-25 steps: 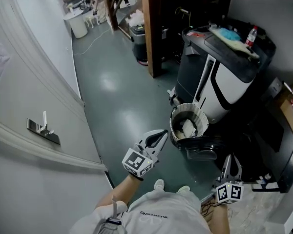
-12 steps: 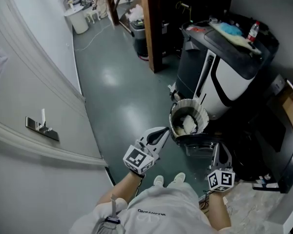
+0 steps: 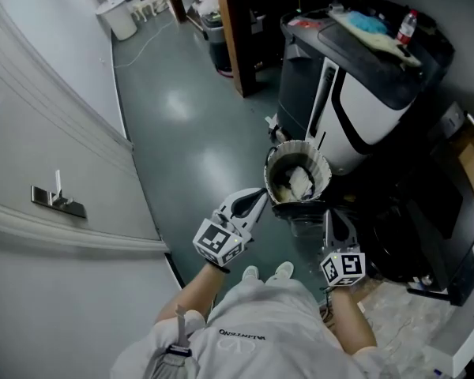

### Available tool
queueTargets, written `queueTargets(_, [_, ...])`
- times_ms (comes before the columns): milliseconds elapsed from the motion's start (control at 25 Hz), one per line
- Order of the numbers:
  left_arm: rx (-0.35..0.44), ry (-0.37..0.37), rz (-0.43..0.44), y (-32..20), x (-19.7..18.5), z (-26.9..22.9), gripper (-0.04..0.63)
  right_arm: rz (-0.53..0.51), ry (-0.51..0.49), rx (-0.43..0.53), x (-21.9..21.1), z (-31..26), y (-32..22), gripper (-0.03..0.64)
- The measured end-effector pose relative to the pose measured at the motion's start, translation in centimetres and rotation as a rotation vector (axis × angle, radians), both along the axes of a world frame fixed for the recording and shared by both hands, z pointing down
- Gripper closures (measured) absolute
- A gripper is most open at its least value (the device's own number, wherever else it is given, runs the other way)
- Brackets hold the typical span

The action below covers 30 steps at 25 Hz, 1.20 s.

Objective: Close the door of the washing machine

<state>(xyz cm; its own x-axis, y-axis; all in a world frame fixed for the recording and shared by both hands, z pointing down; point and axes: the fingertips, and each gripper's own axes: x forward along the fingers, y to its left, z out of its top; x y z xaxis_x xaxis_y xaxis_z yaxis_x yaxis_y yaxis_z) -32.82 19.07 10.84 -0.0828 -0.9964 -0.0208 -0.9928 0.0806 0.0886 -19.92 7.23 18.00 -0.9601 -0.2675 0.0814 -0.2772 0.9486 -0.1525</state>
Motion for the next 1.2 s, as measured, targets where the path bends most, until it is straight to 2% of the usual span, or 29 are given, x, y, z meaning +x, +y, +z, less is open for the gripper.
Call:
queueTargets(400, [-0.084,-0.012,-0.037,-5.4,1.0,4.4,0.594,-0.219,0.079,0.007,-2.6,3.9,-1.5,0.606])
queueTargets(640, [-0.193,-0.030,-0.013,-6.4,0.7,10.0,0.594,-0.255,0.145,-0.055,-3.8,8.3,-1.0,0.606])
queueTargets(760, [-0.261,-0.046,0.021,-6.6,0.4,13.6,0.594,-0.262,0.189,-0.078,-4.0,10.7,-0.4,0.606])
queueTargets(920, [-0.339,-0.049,0.110,-7.6,0.5,18.6,0.594,-0.260,0.233,-0.108,-4.6,13.9,0.0,0.606])
queueTargets(1200, [-0.368,0.009,0.216,-9.5,-0.3,25.5,0.594,-0.234,0.284,-0.156,-6.0,19.6,0.1,0.606])
